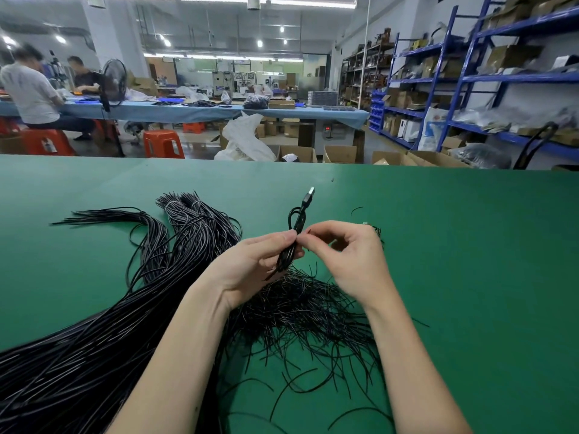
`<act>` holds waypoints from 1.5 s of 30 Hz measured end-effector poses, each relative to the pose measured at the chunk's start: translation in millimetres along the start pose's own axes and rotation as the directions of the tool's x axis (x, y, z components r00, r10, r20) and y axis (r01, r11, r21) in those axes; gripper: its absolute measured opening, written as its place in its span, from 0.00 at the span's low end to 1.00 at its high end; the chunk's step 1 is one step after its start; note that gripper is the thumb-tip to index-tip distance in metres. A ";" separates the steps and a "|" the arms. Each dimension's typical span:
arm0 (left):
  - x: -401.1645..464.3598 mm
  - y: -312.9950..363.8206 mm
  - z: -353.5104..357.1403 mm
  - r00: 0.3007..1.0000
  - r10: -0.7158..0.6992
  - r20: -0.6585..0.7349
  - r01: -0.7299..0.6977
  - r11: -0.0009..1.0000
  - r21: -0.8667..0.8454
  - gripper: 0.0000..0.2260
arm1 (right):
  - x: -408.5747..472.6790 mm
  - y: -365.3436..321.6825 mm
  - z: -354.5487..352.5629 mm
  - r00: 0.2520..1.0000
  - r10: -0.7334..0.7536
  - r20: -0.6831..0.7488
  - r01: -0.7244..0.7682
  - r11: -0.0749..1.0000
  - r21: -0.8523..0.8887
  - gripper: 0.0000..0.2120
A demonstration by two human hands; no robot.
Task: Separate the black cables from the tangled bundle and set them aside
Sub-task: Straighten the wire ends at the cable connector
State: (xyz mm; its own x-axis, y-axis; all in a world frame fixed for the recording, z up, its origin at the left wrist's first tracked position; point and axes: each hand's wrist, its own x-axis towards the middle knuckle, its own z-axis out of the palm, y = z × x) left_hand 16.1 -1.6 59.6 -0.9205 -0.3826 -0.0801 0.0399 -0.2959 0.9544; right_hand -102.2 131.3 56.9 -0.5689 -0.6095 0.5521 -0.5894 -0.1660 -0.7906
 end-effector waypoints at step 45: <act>2.2 -1.0 -19.8 0.948 0.306 -0.085 -0.274 0.924 0.267 0.18 | -0.5 -9.0 28.0 0.567 0.569 0.595 -0.687 -0.072 0.723 0.03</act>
State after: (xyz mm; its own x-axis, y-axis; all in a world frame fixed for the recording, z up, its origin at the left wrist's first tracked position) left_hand 21.7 -19.5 52.7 -0.8276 -0.5277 0.1916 0.1853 0.0654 0.9805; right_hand -80.5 111.4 56.3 -0.3170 -0.9016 -0.2943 0.8477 -0.1302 -0.5142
